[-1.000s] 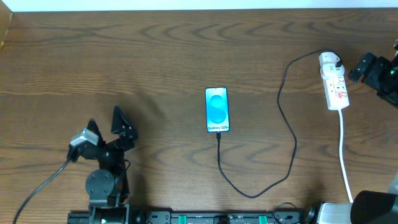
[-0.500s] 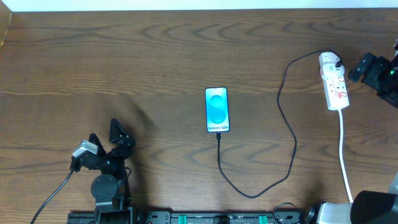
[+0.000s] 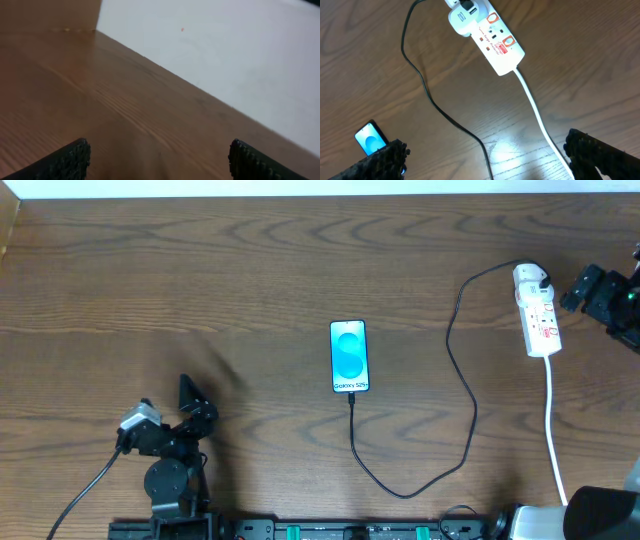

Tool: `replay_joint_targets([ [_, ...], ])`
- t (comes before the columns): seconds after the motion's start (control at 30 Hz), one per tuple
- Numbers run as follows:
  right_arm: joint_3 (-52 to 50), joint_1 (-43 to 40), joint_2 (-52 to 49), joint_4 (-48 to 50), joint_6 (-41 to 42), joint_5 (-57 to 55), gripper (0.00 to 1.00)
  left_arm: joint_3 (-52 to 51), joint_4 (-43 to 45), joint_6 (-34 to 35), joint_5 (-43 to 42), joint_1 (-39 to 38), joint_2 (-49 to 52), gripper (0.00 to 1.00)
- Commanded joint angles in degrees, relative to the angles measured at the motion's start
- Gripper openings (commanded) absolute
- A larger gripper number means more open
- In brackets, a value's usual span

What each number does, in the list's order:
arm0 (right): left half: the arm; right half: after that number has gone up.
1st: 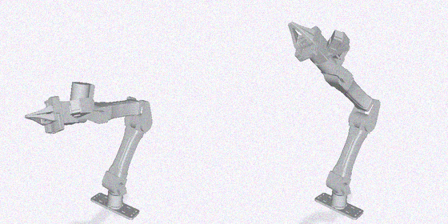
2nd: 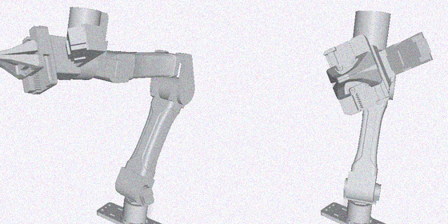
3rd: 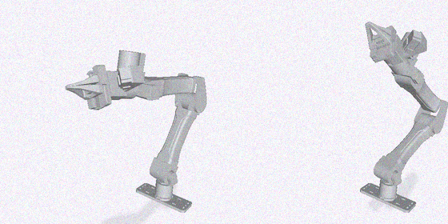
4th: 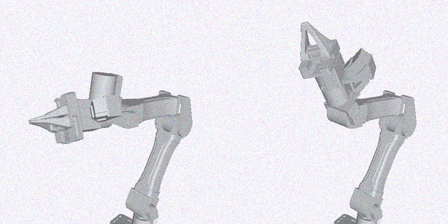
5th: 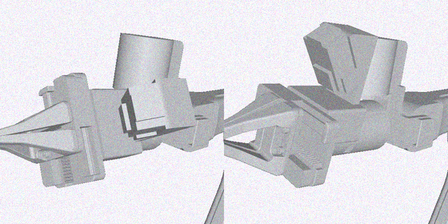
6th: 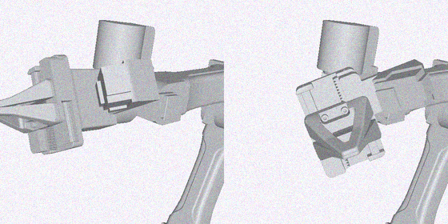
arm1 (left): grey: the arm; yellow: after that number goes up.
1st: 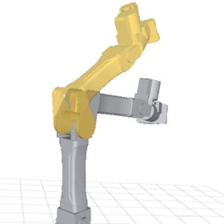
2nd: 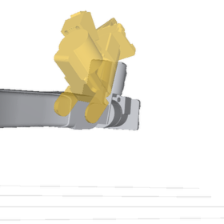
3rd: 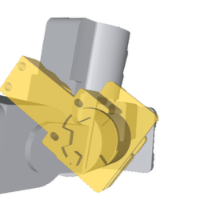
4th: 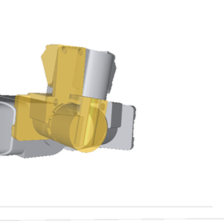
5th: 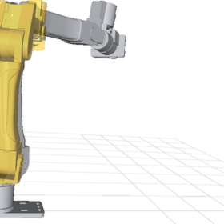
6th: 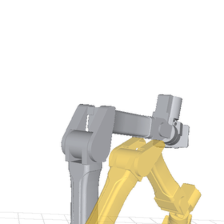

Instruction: Plug charger to phone and switch on socket

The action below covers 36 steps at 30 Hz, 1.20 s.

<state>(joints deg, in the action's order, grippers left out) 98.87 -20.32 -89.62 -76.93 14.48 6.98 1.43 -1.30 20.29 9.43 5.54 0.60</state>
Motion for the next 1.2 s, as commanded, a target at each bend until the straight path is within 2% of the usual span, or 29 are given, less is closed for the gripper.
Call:
replay_joint_targets([
  [0.0, 0.4, 0.1, 0.2, 0.0, 0.3, -0.2, 0.99, -1.2, -2.7, -11.6, -4.7, 0.3, -0.5, 0.88],
  [0.13, 0.4, 0.1, 0.2, 0.0, 0.3, -0.2, 0.99, -1.2, -3.0, -16.9, -8.9, 0.3, -0.5, 0.88],
  [1.17, 0.4, 0.1, 0.2, 0.0, 0.3, -0.2, 0.99, -1.2, -2.9, -16.8, -8.8, 0.3, -0.4, 0.88],
])
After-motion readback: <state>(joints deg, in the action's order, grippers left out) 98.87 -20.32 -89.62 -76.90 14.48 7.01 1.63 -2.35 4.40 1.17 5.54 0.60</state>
